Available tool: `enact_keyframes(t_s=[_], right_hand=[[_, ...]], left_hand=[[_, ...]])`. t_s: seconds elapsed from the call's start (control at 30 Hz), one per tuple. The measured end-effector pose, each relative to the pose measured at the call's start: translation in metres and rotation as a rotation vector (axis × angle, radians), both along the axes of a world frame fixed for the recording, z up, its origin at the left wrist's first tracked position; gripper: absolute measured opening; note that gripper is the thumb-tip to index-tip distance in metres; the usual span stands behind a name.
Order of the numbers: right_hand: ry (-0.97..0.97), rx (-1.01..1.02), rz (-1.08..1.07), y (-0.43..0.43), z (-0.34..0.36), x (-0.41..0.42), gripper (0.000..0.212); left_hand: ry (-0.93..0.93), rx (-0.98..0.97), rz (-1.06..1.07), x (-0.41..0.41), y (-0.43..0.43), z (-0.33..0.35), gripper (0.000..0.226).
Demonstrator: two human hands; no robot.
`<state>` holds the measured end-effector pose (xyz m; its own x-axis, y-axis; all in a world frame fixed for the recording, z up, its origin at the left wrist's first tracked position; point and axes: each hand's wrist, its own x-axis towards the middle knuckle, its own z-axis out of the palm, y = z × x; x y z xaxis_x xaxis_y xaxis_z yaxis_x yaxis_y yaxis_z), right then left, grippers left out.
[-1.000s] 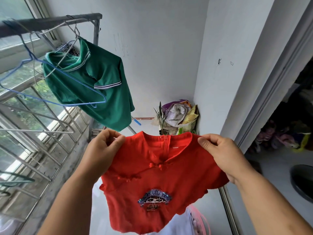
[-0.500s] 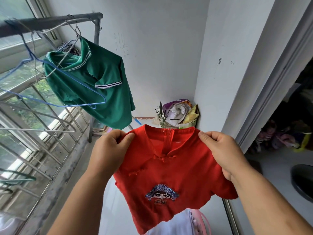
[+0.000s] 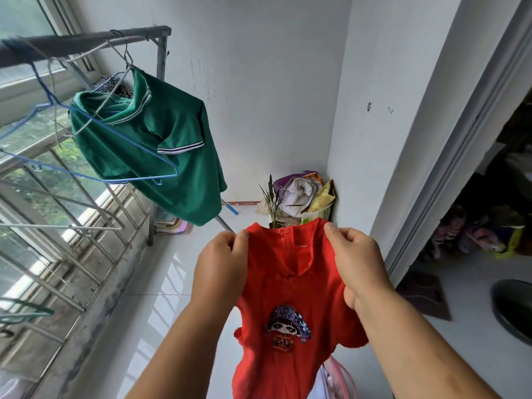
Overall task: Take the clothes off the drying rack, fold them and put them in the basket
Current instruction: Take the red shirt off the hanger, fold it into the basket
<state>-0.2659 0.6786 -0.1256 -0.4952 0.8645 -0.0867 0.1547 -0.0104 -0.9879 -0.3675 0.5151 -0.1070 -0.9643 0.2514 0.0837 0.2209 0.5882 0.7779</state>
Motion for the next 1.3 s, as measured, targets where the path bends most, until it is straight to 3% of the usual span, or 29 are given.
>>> enact_keyframes(t_s=[0.17, 0.27, 0.43, 0.6, 0.7, 0.8, 0.93, 1.0, 1.07, 1.17, 1.23, 1.3], right_hand=[[0.009, -0.004, 0.083, 0.025, -0.005, 0.009, 0.019], [-0.061, 0.048, 0.166, 0.022, -0.005, 0.009, 0.022], [-0.143, 0.186, 0.261, 0.019, -0.008, 0.009, 0.028], [-0.098, 0.001, 0.639, 0.024, 0.008, 0.028, 0.069], [-0.208, -0.003, 0.821, 0.021, 0.015, 0.033, 0.055], [-0.211, 0.009, 0.692, 0.012, 0.011, 0.027, 0.033], [-0.107, -0.201, 0.501, 0.011, 0.006, 0.022, 0.045], [-0.091, -0.245, 0.441, 0.012, 0.005, 0.019, 0.037], [-0.092, -0.249, 0.385, 0.012, 0.002, 0.013, 0.026], [-0.100, -0.202, 0.284, 0.011, -0.007, 0.004, 0.035], [-0.122, -0.157, 0.225, 0.009, -0.012, -0.001, 0.044], [-0.120, -0.126, 0.163, 0.006, -0.012, -0.006, 0.039]], left_hand=[[0.093, -0.059, 0.023, -0.021, -0.025, 0.001, 0.016], [0.101, -0.073, -0.012, -0.022, -0.024, 0.004, 0.018], [-0.209, 0.186, -0.009, -0.027, -0.023, 0.003, 0.034], [-0.384, 0.313, -0.090, -0.025, -0.032, 0.007, 0.030], [-0.445, 0.406, -0.050, -0.028, -0.035, 0.005, 0.030], [-0.482, 0.437, -0.090, -0.026, -0.034, 0.006, 0.033], [-0.500, 0.417, -0.240, -0.025, -0.038, 0.012, 0.048], [-0.516, 0.310, -0.300, -0.025, -0.040, 0.014, 0.059], [-0.497, 0.196, -0.304, -0.023, -0.036, 0.012, 0.046], [-0.361, 0.115, -0.199, -0.020, -0.023, 0.006, 0.013], [-0.218, 0.034, -0.131, -0.017, -0.014, 0.001, 0.022], [-0.110, -0.035, -0.064, -0.014, -0.006, -0.002, 0.038]])
